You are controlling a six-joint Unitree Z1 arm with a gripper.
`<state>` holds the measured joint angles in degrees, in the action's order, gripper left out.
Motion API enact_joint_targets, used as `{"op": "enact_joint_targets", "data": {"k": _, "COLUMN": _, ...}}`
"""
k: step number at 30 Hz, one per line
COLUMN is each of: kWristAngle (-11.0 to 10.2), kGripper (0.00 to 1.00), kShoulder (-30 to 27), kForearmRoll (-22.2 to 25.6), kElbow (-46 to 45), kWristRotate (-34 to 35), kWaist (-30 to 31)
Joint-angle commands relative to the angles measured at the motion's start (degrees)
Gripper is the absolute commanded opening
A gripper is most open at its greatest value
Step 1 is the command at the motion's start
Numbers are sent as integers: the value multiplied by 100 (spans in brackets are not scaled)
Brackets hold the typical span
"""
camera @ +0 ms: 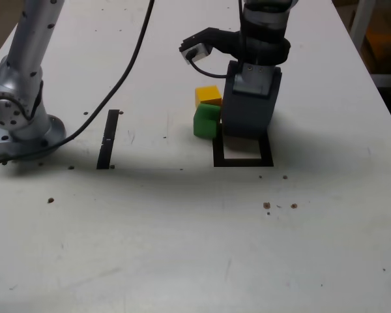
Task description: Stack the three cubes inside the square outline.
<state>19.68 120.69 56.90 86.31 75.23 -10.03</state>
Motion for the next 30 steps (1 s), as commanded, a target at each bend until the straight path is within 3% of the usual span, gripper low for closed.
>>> {"op": "enact_joint_targets", "data": {"k": 1, "kWristAngle": -15, "kGripper": 98, "kShoulder": -47, "kForearmRoll": -21, "kElbow": -61, "kWristRotate": -30, "kWaist": -32}}
{"op": "enact_joint_targets", "data": {"k": 6, "kWristAngle": 12, "kGripper": 93, "kShoulder": -56, "kForearmRoll": -142, "kElbow": -221, "kWristRotate": -94, "kWaist": -85}}
{"op": "enact_joint_targets", "data": {"k": 19, "kWristAngle": 328, "kGripper": 63, "kShoulder": 56, "kForearmRoll": -41, "kElbow": -57, "kWristRotate": -409, "kWaist": -149}}
{"op": "enact_joint_targets", "data": {"k": 30, "kWristAngle": 159, "kGripper": 54, "kShoulder": 89, "kForearmRoll": 20, "kElbow": -31, "kWristRotate": -413, "kWaist": -189}}
